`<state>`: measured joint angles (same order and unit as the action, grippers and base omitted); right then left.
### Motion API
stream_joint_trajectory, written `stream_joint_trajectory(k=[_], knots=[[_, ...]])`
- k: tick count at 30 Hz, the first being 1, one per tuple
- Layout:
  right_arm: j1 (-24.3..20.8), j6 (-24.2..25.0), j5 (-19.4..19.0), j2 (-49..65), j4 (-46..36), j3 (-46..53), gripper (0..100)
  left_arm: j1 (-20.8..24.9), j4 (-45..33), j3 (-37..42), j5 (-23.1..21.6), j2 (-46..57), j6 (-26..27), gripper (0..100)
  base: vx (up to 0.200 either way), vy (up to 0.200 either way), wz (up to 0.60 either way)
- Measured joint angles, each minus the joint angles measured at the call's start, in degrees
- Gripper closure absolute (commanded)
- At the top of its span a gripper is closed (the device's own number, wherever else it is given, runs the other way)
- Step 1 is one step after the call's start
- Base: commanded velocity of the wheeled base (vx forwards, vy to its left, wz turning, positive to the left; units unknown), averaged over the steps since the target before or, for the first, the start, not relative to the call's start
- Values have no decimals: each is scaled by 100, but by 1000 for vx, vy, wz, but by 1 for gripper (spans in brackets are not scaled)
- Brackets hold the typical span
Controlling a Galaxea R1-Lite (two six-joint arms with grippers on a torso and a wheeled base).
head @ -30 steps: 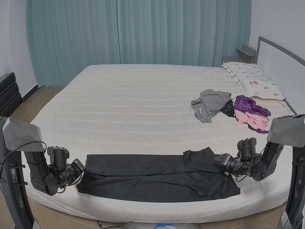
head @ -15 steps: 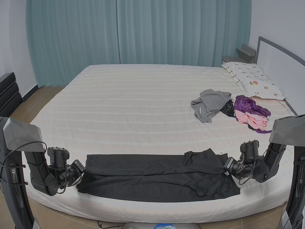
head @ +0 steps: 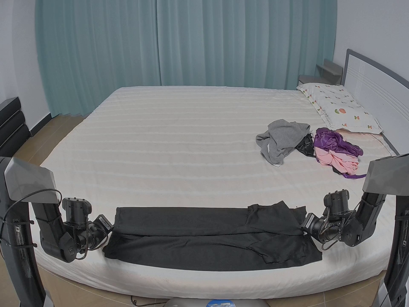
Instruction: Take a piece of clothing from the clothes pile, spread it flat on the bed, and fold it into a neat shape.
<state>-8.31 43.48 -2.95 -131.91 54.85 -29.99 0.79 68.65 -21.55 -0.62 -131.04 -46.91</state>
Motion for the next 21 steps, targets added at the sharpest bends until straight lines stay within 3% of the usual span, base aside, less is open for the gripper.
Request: stream_joint_trajectory(k=[5, 10, 21], knots=[[-2, 37, -88, 72, 6, 6, 0, -9, -2, 9, -9, 2, -11, 0, 0, 0, 0], [68, 193, -430, 315, 30, -20, 0, -44, -2, -60, -35, 28, -38, 0, 0, 0, 0], [389, 283, -853, 324, 35, -449, 0, -189, -334, -1111, -88, -79, 68, 0, 0, 0, 0]])
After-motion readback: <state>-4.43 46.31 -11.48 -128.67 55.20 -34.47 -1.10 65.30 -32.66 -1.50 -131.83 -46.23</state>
